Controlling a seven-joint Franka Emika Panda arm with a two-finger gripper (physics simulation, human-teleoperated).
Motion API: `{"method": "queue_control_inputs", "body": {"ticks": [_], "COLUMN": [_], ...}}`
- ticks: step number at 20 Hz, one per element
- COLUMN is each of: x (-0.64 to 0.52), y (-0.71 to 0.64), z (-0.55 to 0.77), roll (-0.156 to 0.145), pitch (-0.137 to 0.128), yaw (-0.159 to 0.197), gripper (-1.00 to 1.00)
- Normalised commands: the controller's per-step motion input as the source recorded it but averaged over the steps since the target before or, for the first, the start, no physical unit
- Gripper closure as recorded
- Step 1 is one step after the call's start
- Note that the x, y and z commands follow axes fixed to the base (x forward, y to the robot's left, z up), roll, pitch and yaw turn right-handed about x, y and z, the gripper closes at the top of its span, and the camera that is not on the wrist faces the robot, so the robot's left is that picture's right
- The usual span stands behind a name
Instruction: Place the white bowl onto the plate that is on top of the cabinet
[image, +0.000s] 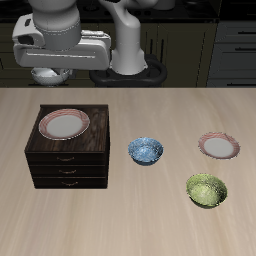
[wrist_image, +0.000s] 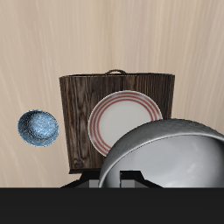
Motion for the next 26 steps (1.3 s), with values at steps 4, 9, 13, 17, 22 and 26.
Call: {"method": "queue_control_inputs", "body": {"ticks": [4, 9, 13, 17, 22, 26], "x": [-0.01, 0.04, 0.05, 0.12, 0.08, 0.01], "y": [-0.05, -0.03, 0.00, -0.02, 0.05, 0.10], "z": [0.08, -0.09, -0.05, -0.01, -0.21, -0.37], "roll": [0.033, 0.033, 0.006, -0.008, 0.006, 0.009], "pitch": [-0.002, 0.020, 0.001, -0.026, 0.006, 0.013], "yaw": [0.041, 0.036, 0.008, -0.060, -0.031, -0.013], "gripper": [1.00, 1.00, 1.00, 1.00, 1.00, 1.00]}}
